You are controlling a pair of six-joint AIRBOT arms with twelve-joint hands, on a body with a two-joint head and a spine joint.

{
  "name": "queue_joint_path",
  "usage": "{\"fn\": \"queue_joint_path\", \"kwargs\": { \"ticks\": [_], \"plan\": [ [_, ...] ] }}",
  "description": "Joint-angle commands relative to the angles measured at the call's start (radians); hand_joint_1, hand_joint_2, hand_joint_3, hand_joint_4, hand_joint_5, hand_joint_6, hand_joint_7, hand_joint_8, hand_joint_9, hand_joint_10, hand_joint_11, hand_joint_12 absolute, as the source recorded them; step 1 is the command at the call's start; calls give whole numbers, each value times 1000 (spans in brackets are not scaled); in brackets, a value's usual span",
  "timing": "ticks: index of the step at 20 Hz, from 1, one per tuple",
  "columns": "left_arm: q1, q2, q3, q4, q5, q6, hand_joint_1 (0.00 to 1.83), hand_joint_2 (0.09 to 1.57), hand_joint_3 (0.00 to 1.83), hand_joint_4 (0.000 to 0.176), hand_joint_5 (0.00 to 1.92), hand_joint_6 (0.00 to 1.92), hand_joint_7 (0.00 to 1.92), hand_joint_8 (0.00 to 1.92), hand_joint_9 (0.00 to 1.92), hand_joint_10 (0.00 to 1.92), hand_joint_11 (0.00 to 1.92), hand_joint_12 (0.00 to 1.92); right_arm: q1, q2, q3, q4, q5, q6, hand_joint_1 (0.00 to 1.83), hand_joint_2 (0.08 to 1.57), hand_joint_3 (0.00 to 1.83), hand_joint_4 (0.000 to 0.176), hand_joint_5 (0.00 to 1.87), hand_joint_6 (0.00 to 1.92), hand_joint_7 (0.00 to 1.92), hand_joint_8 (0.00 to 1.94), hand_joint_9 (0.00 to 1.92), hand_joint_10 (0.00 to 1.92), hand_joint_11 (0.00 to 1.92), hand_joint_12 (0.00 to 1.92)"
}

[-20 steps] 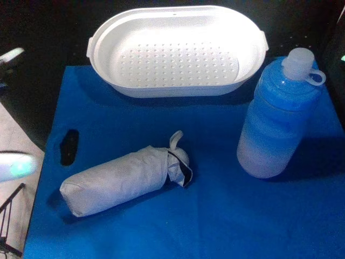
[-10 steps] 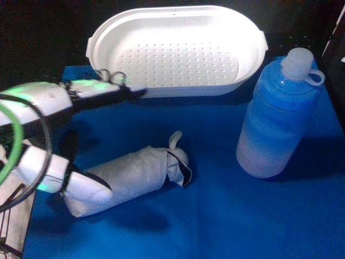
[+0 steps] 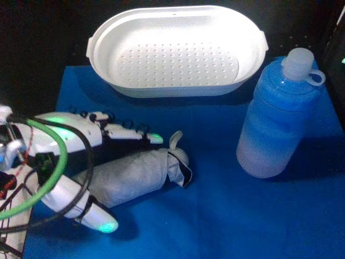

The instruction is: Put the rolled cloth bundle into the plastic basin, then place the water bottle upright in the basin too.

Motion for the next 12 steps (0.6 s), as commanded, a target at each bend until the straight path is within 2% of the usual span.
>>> {"fn": "queue_joint_path", "kwargs": {
  "ticks": [1,4,5,7,8,10,12],
  "plan": [
    [-12,-9,7,-13,-60,-3,709,845,1,176,164,2,282,3,378,14,0,1298,5,4,3,9,121,5,54,1508,8,60,240,2,193,4,197,4,0,483],
    [-12,-33,17,20,-7,-2,752,829,0,176,183,1,325,4,420,15,0,1266,5,3,3,8,121,5,58,1490,0,56,243,1,202,2,213,4,0,538],
    [-12,-40,20,30,8,-2,773,820,0,176,180,0,325,3,429,17,0,1260,5,4,3,8,121,5,70,1498,1,39,247,2,208,2,223,5,0,554],
    [-12,-46,24,38,25,-2,775,842,3,176,199,2,363,5,454,18,0,1314,3,4,2,8,121,5,71,1497,0,38,248,1,206,1,218,2,0,548],
    [-12,-48,28,38,28,-2,789,861,2,176,214,3,394,7,486,25,0,1372,1,3,2,8,121,6,70,1501,1,25,251,2,210,1,220,2,0,571],
    [-12,-49,30,38,30,-2,834,860,0,176,235,6,424,9,517,33,0,1402,-1,1,2,8,121,6,46,1515,4,30,247,1,206,1,215,0,0,586],
    [-13,-48,30,38,30,-2,874,886,3,166,273,5,482,10,552,47,0,1448,-2,1,2,8,121,6,56,1526,4,30,246,1,206,1,206,0,0,553]
  ]
}}
